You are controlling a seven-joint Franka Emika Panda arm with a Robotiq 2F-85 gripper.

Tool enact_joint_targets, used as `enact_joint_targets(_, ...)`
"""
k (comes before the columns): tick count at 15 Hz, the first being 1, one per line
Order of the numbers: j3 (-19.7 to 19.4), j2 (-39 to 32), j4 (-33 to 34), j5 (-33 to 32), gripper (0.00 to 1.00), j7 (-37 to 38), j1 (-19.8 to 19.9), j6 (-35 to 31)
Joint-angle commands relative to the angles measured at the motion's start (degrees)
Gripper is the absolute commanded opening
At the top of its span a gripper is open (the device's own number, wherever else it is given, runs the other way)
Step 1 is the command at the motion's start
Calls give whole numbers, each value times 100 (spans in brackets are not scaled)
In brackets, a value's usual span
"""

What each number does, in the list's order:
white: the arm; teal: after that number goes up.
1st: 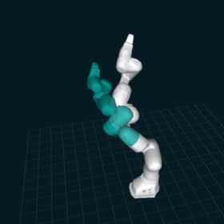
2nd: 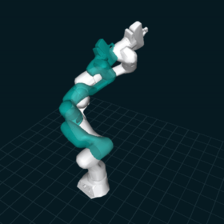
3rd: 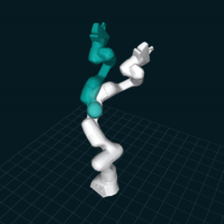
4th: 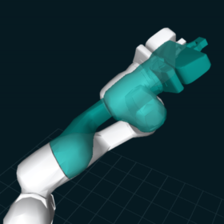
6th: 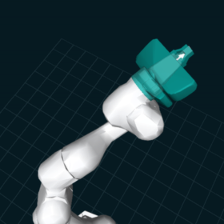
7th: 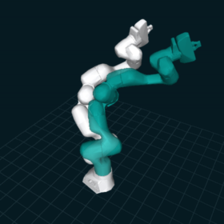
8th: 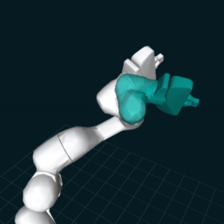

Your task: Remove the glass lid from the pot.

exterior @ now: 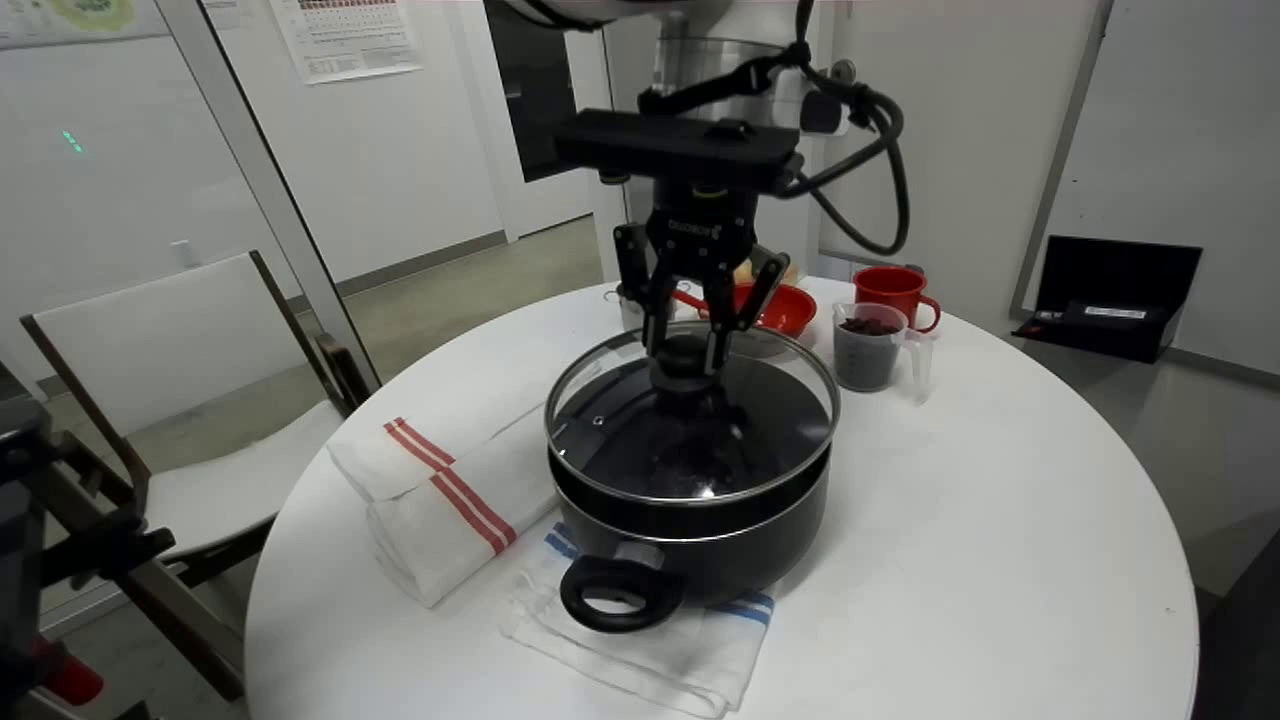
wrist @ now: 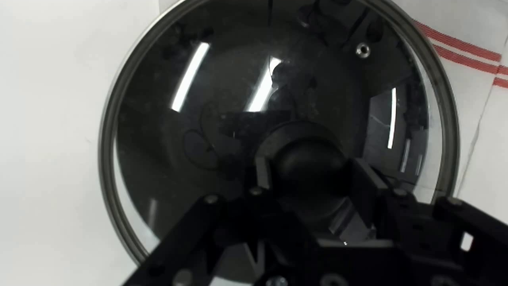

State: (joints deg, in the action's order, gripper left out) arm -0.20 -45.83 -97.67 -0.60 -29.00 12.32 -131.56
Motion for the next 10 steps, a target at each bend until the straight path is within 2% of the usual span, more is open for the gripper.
enact_joint_targets(1, 57, 802, -594, -134, 25, 169, -78, -69)
enact_joint_targets(5, 134, 1183, -749, -199, 25, 121, -244, 15)
enact_joint_targets(10, 331, 1056, -427, -376, 25, 63, -598, 295)
